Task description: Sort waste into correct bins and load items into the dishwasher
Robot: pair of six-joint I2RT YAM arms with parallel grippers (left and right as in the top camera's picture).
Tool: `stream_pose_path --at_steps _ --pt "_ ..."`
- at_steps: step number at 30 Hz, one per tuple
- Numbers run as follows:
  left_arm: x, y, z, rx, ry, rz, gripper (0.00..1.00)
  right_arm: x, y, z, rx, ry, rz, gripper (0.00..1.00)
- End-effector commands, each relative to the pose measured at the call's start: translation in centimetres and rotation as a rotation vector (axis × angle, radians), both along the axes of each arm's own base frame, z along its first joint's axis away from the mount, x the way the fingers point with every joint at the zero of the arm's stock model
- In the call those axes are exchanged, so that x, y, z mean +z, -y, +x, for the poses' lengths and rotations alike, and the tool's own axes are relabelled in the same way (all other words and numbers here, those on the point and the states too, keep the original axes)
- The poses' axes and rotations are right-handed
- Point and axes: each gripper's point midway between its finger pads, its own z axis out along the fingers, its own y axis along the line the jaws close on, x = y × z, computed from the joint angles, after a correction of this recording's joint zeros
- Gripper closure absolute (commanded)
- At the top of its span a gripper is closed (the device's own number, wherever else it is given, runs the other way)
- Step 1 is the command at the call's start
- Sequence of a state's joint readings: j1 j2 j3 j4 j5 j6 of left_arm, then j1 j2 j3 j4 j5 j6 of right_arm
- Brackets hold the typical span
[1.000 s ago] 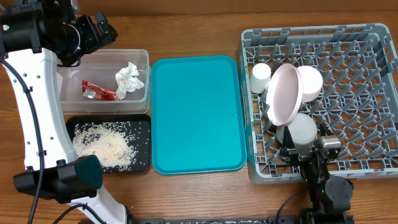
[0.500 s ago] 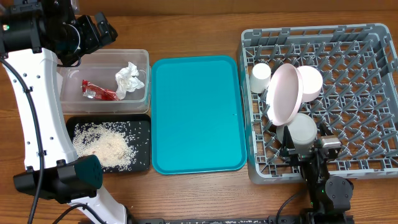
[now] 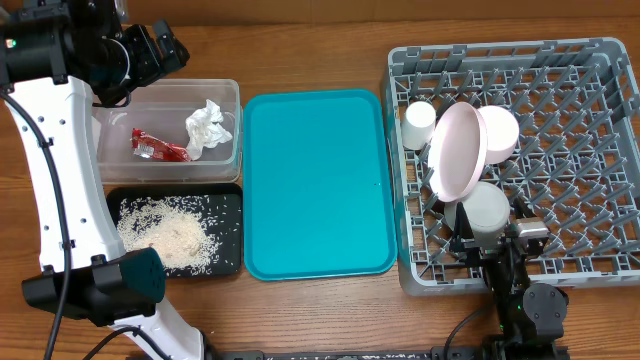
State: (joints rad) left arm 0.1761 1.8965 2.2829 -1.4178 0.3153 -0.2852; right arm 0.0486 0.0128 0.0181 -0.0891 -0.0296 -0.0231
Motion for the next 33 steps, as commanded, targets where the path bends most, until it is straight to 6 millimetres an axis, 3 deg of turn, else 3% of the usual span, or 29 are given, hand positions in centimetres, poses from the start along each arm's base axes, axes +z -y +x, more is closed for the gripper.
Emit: stream_pose_path --at_steps 1,5,11,19,24,33 --pt "1.9 1.7 -0.6 -0.033 0.046 -0.004 0.0 -0.1 -0.3 0.0 0.013 0.007 -0.003 0.0" --pt "4.6 4.1 -2.2 -0.086 0.114 0.004 0.0 -0.1 -0.3 0.0 0.013 0.007 -0.003 0.0" --pt "8.5 10.1 -5.7 -0.237 0.219 0.001 0.0 -0.1 -0.3 0.0 0.013 0.007 -0.003 0.0" --pt "11.8 16.1 -10.4 -0.418 0.314 -0.023 0.0 -0.1 -0.3 0.0 0.013 0.007 -0.003 0.0" --pt "13.1 17.2 -12.3 -0.461 0.355 -0.032 0.0 -0.1 -0.3 0.0 0.013 0.008 -0.003 0.0" --pt "14.1 16.0 -14.8 -0.442 0.375 -0.01 0.0 -0.1 -0.3 0.0 0.013 0.007 -0.003 0.0"
